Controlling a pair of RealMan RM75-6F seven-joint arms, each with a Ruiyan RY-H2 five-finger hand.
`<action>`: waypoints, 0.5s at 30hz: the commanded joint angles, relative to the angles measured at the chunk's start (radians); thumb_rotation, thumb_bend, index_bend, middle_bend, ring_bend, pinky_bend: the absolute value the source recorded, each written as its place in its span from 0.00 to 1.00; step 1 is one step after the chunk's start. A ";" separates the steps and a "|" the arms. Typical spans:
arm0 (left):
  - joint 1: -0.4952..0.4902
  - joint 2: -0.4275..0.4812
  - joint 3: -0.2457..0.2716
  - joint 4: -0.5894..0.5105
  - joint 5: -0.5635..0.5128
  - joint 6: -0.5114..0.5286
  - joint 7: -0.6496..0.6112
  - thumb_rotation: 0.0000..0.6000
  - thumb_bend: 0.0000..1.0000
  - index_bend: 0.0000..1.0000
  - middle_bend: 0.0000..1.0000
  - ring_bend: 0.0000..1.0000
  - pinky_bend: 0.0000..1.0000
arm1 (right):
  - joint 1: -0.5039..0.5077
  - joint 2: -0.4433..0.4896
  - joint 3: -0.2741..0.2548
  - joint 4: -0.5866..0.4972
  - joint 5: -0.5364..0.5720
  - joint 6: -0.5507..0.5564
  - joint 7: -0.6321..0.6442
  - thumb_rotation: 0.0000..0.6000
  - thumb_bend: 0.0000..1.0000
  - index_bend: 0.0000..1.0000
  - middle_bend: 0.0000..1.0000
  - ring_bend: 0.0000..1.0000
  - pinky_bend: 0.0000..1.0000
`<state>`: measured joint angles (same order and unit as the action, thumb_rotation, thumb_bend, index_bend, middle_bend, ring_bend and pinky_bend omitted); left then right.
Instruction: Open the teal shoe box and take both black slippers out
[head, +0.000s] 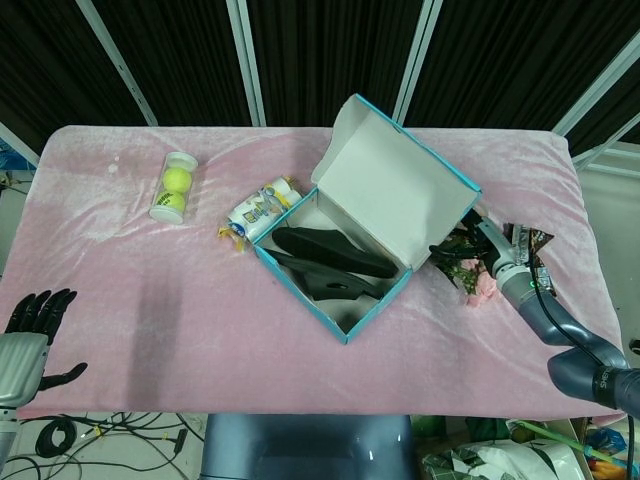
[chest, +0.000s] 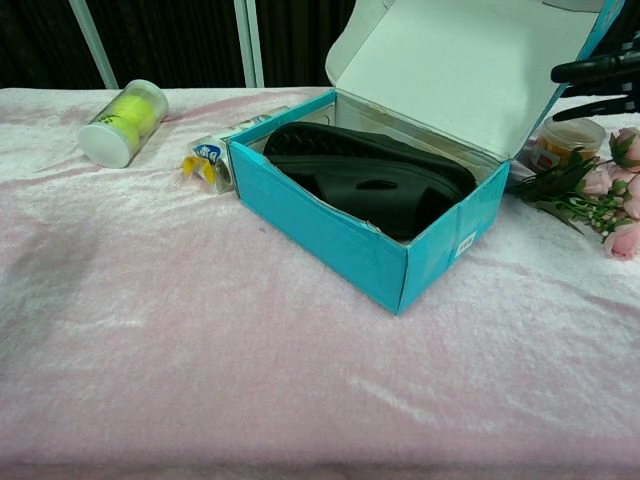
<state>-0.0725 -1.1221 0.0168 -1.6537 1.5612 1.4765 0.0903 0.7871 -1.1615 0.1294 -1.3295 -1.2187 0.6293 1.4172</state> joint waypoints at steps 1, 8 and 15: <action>-0.001 0.001 -0.001 -0.003 0.001 0.001 0.003 1.00 0.00 0.01 0.07 0.01 0.00 | -0.060 -0.008 0.050 -0.017 0.126 0.083 -0.147 1.00 0.00 0.00 0.00 0.00 0.14; -0.007 0.005 -0.005 -0.019 0.000 -0.005 0.021 1.00 0.00 0.01 0.07 0.01 0.00 | -0.117 -0.003 0.107 -0.030 0.218 0.112 -0.209 1.00 0.00 0.00 0.00 0.00 0.14; -0.038 0.014 -0.020 -0.040 0.000 -0.036 0.050 1.00 0.00 0.01 0.08 0.01 0.00 | -0.216 -0.017 0.155 -0.064 0.206 0.252 -0.251 1.00 0.00 0.00 0.00 0.00 0.14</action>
<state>-0.1063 -1.1105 0.0000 -1.6912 1.5622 1.4446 0.1364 0.6190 -1.1733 0.2694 -1.3694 -0.9751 0.8107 1.1930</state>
